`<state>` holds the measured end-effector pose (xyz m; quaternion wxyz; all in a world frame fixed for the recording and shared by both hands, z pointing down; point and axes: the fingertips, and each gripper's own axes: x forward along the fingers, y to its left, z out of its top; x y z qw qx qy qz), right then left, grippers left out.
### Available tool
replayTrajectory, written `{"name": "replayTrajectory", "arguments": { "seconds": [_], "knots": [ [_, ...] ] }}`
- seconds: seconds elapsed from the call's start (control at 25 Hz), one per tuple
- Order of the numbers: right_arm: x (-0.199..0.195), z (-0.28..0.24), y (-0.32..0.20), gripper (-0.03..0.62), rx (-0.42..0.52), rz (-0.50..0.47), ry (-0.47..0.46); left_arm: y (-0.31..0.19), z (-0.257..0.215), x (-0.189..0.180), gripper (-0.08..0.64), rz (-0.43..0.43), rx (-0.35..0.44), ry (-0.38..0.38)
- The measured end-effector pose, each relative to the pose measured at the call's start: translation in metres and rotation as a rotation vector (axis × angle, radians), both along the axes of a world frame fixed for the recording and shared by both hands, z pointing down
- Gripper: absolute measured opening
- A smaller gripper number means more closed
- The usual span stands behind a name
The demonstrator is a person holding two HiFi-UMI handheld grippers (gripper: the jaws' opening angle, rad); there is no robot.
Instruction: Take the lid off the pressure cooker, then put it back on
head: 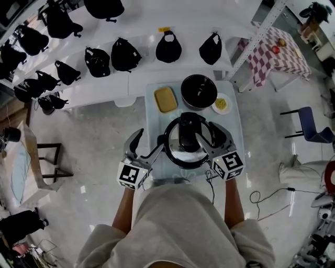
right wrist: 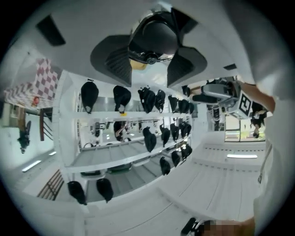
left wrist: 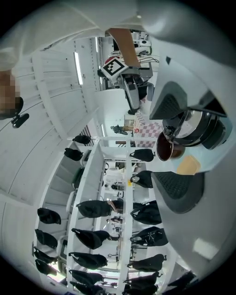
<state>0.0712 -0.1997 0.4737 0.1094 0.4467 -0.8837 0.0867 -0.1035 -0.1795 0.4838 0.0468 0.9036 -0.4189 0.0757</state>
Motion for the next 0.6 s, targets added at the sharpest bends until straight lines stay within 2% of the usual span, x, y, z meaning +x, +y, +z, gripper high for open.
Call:
{"name": "replayTrajectory", "arguments": {
  "seconds": [0.08, 0.16, 0.24, 0.32, 0.44, 0.6],
  "knots": [
    [0.022, -0.005, 0.001, 0.164, 0.019, 0.106, -0.052, -0.003, -0.003, -0.003, 0.353, -0.012, 0.004, 0.003],
    [0.042, -0.006, 0.004, 0.112, 0.03, 0.192, -0.063, -0.006, -0.006, -0.008, 0.313, -0.024, 0.006, 0.011],
    [0.057, -0.006, 0.009, 0.059, 0.037, 0.249, -0.048, -0.006, -0.005, -0.012, 0.239, -0.034, -0.001, 0.017],
    [0.067, -0.005, 0.015, 0.009, 0.04, 0.282, -0.028, -0.005, -0.005, -0.014, 0.137, -0.044, -0.005, 0.018],
    [0.075, -0.002, 0.021, 0.002, 0.04, 0.313, -0.002, -0.006, -0.002, -0.018, 0.033, -0.065, -0.007, 0.002],
    [0.078, 0.002, 0.028, 0.0, 0.042, 0.341, 0.022, -0.01, 0.003, -0.021, 0.008, -0.085, -0.021, -0.019]
  ]
}}
